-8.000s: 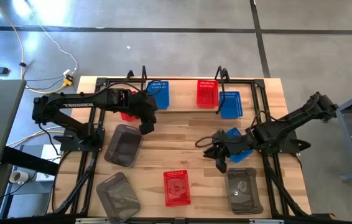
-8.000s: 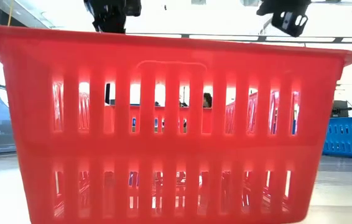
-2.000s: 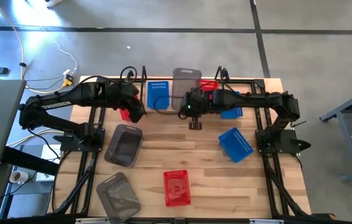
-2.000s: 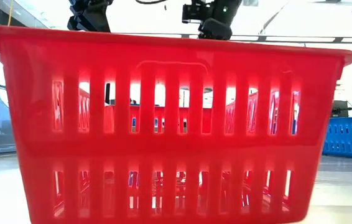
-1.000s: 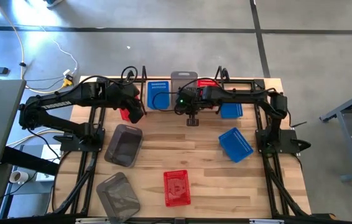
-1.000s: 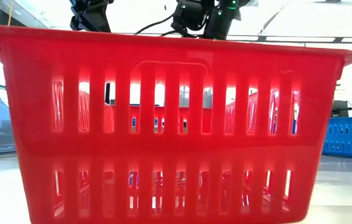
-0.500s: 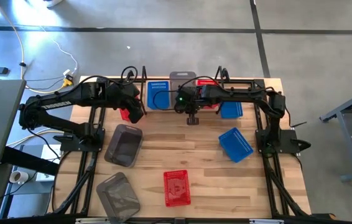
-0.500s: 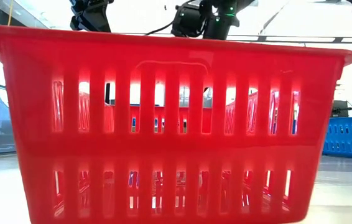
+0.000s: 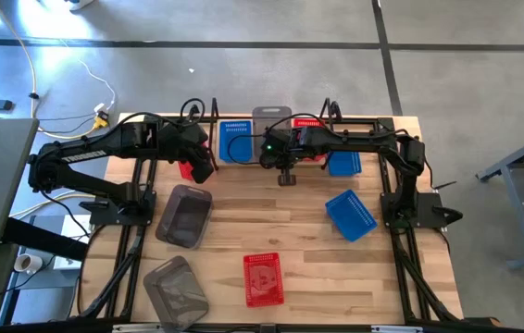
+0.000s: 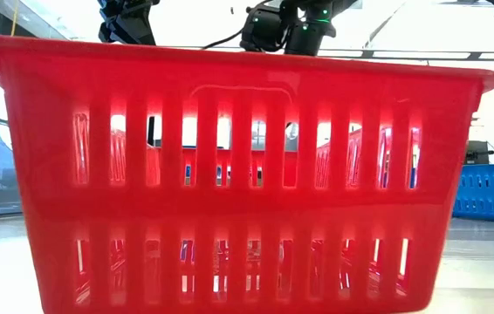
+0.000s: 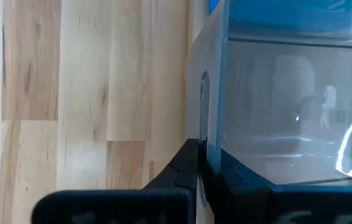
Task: Stack baskets on shelf by color
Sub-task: Put the bottom right black bin on the shelf
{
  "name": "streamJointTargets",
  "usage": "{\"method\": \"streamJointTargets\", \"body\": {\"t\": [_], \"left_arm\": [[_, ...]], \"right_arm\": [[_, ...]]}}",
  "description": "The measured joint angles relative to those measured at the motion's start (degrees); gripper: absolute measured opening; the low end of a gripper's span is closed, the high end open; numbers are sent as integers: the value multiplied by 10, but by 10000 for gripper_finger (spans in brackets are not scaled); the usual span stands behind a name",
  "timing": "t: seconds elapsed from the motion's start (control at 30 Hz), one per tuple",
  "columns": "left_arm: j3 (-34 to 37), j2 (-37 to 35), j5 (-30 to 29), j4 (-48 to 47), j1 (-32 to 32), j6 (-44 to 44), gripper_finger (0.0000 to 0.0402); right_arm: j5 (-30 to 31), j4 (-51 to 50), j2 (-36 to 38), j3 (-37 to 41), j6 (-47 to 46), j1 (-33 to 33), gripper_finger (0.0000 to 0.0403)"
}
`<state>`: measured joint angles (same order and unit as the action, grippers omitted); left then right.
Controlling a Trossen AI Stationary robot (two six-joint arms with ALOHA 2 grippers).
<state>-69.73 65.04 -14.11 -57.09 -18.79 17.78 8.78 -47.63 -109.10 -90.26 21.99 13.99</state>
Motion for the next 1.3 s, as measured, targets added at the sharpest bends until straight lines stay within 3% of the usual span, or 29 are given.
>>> {"method": "streamJointTargets", "body": {"t": [0.4, 0.93, 1.3], "left_arm": [[0, 0, 0, 0, 0, 0, 98], [0, 0, 0, 4, 0, 0, 98], [0, 0, 0, 4, 0, 0, 98]], "right_arm": [[-5, 4, 0, 0, -15, 18, 12], [-2, 28, 1, 0, 36, 16, 31], [7, 27, 1, 0, 36, 16, 89]]}}
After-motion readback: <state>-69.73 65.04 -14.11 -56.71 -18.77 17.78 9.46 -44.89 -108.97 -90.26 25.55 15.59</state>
